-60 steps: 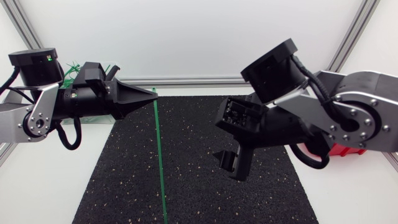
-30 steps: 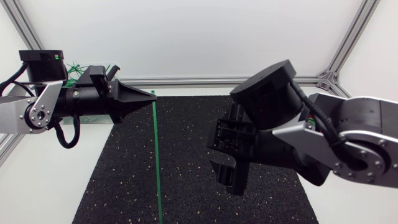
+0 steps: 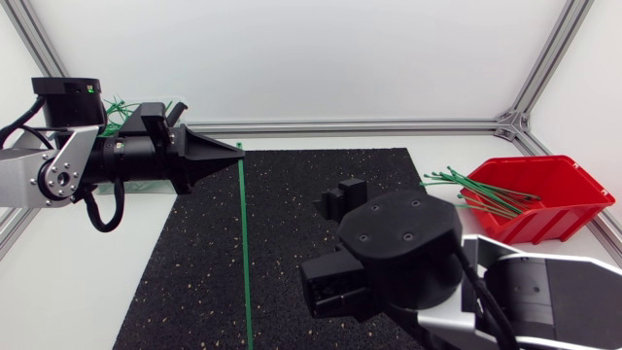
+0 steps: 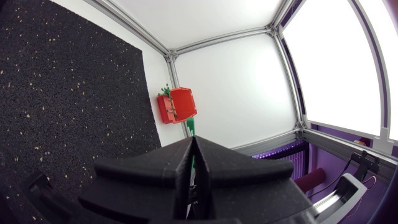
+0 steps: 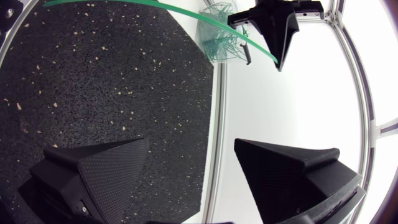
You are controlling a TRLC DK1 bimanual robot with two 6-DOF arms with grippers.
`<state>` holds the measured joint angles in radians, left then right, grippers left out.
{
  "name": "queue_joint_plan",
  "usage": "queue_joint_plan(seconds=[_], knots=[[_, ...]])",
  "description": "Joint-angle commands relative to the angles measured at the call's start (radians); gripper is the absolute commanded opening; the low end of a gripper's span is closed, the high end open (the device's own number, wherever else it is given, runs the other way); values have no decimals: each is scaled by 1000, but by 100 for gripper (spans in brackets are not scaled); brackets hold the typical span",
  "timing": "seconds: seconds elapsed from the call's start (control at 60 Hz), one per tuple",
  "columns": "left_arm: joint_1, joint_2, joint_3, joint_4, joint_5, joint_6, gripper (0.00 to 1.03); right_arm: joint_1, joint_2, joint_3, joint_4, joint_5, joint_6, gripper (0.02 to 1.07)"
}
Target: Take a green cable tie from the red box, thread the tail through the head to close it, then place it in the transparent bin on the left.
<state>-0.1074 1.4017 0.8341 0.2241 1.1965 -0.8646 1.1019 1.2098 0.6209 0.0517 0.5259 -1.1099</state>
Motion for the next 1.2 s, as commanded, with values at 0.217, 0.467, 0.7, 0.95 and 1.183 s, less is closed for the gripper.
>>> queue_joint_plan(seconds=[0.217,0.467,0.7,0.95,1.183], knots=[[-8,31,39,-12,9,-11,4,47,-6,-128,261,-35,-349,103],[-12,62,60,-25,5,-10,4,13,23,-314,698,-293,-722,103],[-28,92,71,-32,6,1,4,-102,34,-337,734,-642,-874,103],[-28,112,79,-72,6,64,4,-172,83,-343,701,-810,-1033,102],[-14,131,86,-85,6,87,4,-165,172,-294,720,-853,-1030,102]])
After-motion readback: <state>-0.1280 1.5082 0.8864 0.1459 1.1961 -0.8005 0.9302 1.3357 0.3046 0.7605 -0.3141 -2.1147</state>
